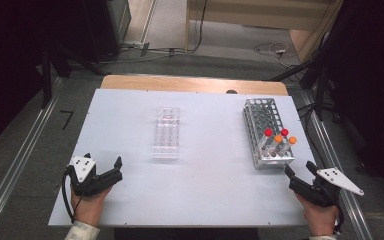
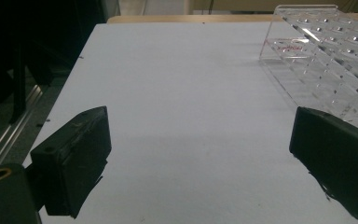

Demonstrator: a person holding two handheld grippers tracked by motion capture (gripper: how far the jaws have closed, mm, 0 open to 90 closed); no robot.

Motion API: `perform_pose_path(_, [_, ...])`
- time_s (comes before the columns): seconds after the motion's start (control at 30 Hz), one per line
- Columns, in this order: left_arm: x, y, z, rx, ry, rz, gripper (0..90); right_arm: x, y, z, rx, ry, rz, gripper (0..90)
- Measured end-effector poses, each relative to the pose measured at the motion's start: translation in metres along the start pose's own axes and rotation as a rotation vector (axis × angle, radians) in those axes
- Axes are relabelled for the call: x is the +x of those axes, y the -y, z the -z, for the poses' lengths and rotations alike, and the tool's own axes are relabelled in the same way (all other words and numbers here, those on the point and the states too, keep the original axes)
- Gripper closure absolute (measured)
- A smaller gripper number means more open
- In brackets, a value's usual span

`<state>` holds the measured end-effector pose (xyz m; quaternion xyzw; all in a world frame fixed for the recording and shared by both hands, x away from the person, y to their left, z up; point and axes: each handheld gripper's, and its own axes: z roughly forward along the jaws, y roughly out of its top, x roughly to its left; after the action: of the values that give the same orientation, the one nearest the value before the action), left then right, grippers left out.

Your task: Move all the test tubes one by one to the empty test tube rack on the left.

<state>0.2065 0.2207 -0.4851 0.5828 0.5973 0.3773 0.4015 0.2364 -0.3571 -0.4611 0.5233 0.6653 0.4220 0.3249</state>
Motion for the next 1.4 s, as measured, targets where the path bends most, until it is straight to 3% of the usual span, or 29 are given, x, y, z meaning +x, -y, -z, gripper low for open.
perform_pose_path(0.5, [-0.002, 0.000, -0.001, 0.001, 0.007, 0.001, 5.8, 0.005, -0.007, -0.011, -0.013, -0.016, 0.010, 30.9])
perform_pose_path(0.77, [-0.001, 0.000, 0.000, 0.003, 0.009, 0.001, 5.8, 0.013, -0.013, -0.025, -0.013, -0.025, 0.032, 47.7])
perform_pose_path(0.97, [-0.002, 0.000, -0.001, 0.005, 0.010, 0.001, 5.8, 0.015, -0.016, -0.033, -0.009, -0.022, 0.020, 59.7])
perform_pose_path(1.4, [-0.002, 0.000, -0.001, 0.008, 0.010, -0.004, 5.8, 0.016, -0.017, -0.045, 0.007, -0.016, 0.027, 68.0])
